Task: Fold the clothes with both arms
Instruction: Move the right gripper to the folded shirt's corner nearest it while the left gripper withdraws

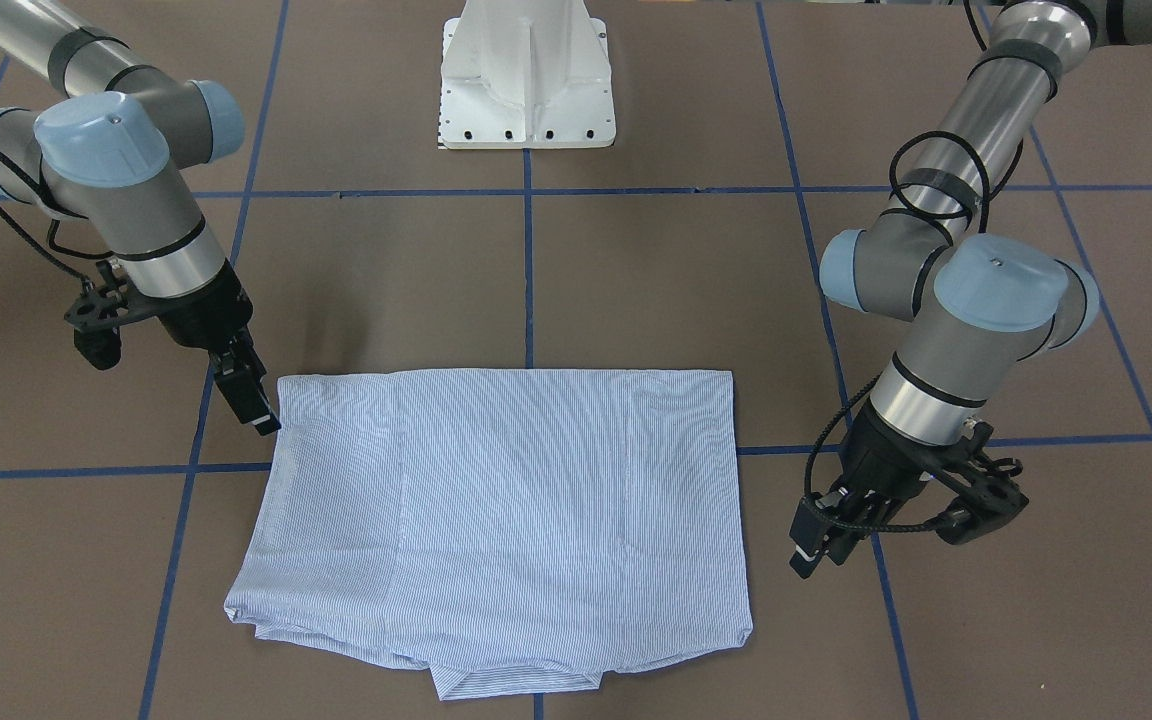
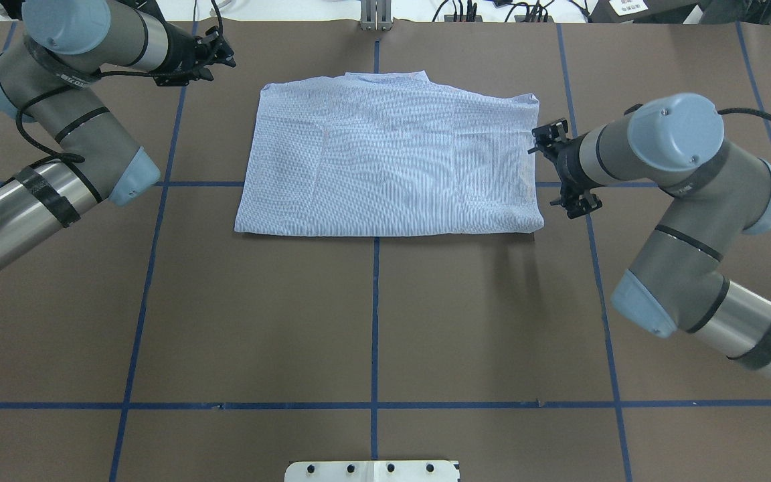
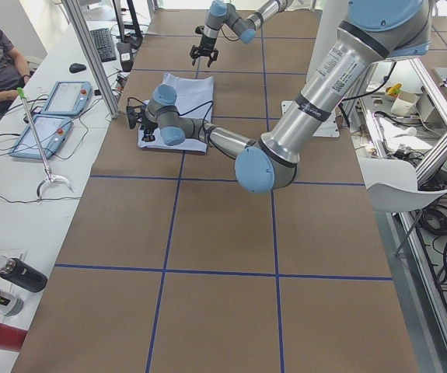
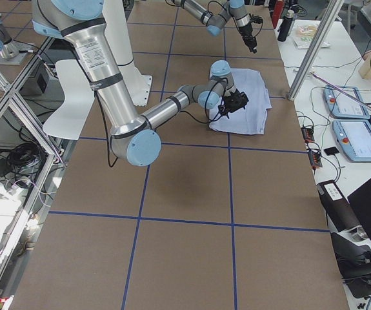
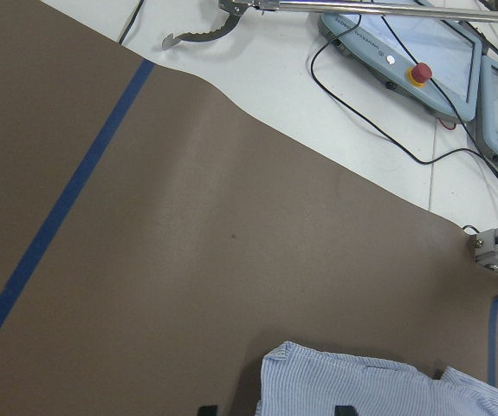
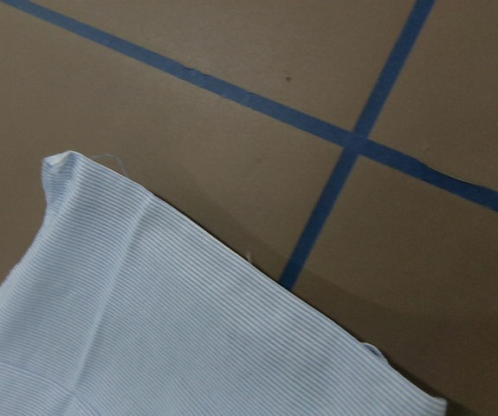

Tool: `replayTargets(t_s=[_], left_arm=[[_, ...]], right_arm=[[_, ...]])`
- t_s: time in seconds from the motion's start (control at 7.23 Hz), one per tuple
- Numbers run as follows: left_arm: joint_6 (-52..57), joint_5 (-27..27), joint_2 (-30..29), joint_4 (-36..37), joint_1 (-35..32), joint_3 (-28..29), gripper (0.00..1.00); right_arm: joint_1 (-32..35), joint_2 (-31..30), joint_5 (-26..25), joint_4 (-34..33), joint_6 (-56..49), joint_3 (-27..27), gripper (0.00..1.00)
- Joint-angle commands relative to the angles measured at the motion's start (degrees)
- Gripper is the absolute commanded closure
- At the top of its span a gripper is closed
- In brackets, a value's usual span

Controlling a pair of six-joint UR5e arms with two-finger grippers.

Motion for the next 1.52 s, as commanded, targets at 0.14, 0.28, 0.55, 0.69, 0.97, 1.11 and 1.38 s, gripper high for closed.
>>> replayTargets(t_s=[0.14,0.28,0.55,0.69,0.97,1.11,1.38], left_arm=[[0.07,0.07,0.45,0.25,0.03,-0.71,0.44],[0.07,0.15,1.23,0.16,0.03,-0.97,0.44],[0.07,0.15,1.5,0.16,0.03,-1.06,0.44],[0.07,0.15,1.59,0.16,0.03,-1.06,0.44],[0.07,0.15,1.68,0.16,0.03,-1.06,0.44],[0.07,0.15,1.68,0.07,0.03,-1.06,0.44],[0.07,0.15,2.29,-0.63,0.11,-1.06,0.44]], right_arm=[[-5.73,-0.69,-4.71,-0.15,0.21,-2.64,0.03],[-5.74,-0.24,-4.71,-0.32,0.21,-3.18,0.08],[-5.74,0.21,-4.8,-0.24,0.21,-4.77,0.23],[-5.74,0.21,-4.8,-0.24,0.3,-5.38,0.4],[-5.56,0.12,-4.28,-0.15,0.13,-4.6,1.0],[-5.39,0.03,-3.75,-0.23,-0.05,-3.81,1.0],[-5.21,-1.1,-2.35,-2.94,0.04,-0.49,1.0]])
